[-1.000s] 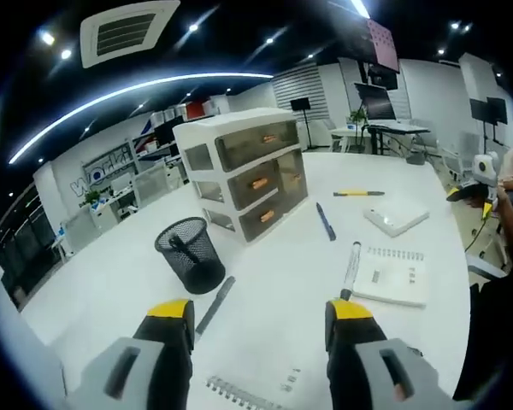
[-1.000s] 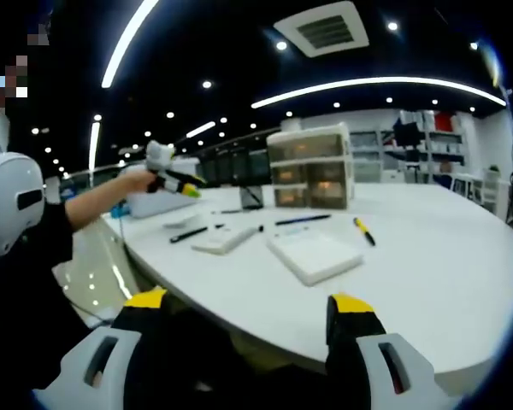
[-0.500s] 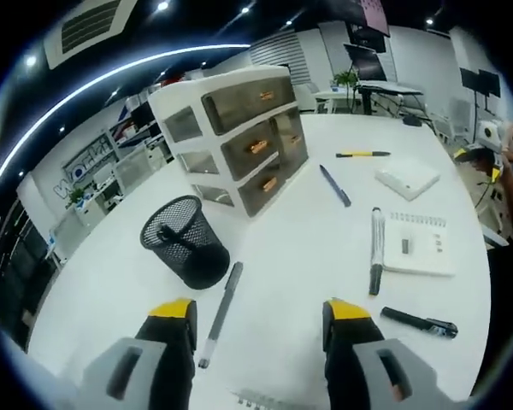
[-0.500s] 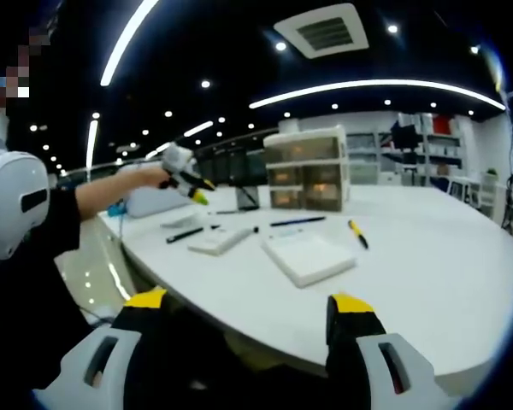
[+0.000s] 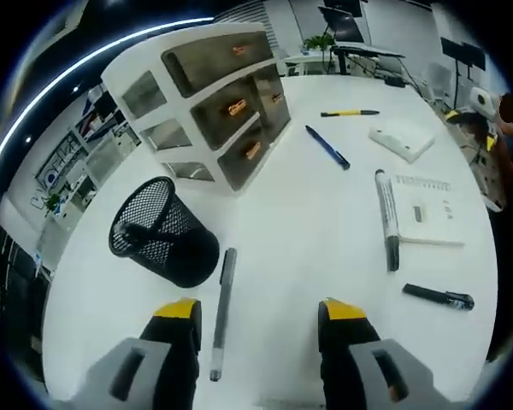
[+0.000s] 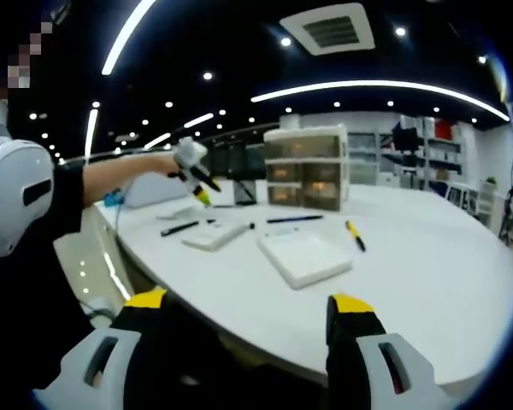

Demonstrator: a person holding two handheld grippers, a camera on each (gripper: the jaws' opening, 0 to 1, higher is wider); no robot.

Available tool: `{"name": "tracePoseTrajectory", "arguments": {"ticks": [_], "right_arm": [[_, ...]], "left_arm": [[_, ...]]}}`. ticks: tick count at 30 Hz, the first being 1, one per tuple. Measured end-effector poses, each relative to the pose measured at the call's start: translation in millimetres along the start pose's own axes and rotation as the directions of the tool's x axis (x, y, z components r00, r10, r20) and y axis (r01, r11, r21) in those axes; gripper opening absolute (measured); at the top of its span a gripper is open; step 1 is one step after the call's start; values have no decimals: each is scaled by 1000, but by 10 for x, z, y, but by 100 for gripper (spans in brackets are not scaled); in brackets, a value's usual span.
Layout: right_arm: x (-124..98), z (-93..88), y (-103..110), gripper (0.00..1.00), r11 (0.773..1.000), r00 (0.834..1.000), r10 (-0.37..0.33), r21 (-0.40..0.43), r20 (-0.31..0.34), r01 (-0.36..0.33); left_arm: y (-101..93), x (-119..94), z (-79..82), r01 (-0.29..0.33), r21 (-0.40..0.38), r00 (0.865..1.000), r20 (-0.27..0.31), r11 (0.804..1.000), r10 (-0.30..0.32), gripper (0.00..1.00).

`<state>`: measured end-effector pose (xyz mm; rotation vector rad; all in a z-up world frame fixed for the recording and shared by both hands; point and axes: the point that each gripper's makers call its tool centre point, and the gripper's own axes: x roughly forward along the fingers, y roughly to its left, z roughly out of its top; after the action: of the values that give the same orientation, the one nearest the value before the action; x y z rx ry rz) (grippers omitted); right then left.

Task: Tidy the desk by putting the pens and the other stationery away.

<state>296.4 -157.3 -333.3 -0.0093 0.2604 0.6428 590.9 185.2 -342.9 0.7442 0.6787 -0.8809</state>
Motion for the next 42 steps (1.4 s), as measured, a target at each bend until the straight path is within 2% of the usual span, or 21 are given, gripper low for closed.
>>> {"name": "tracePoseTrajectory", "arguments": {"ticks": [8, 17, 22, 27, 29, 33, 42], "right_arm": [[-14, 66, -1, 70, 999, 1000, -12, -31, -3, 12], [-29, 73, 21, 70, 999, 1000, -16, -49, -17, 15], [-30, 74, 29, 70, 999, 1000, -17, -50, -19, 16], [-27, 67, 48, 70, 999, 1000, -19, -46, -20, 18], [-33, 62, 43, 70, 999, 1000, -23, -43, -19, 22], [-42, 43, 29, 70, 999, 999, -31, -33, -20, 30], [-40, 34, -17, 70, 999, 999, -48, -18, -21, 47]], "left_arm": [[18, 89, -28, 27, 24, 998, -51, 999, -26, 56], [58, 205, -94, 80, 51, 991, -116, 995, -74, 54], [83, 254, -133, 106, 89, 982, -168, 990, -90, 47], [95, 302, -98, 135, 111, 980, -163, 985, -116, 40], [137, 329, -124, 138, 115, 976, -185, 984, -116, 40], [189, 363, -168, 149, 106, 970, -207, 983, -125, 40], [198, 386, -196, 202, 31, 960, -205, 979, -192, 39]]}}
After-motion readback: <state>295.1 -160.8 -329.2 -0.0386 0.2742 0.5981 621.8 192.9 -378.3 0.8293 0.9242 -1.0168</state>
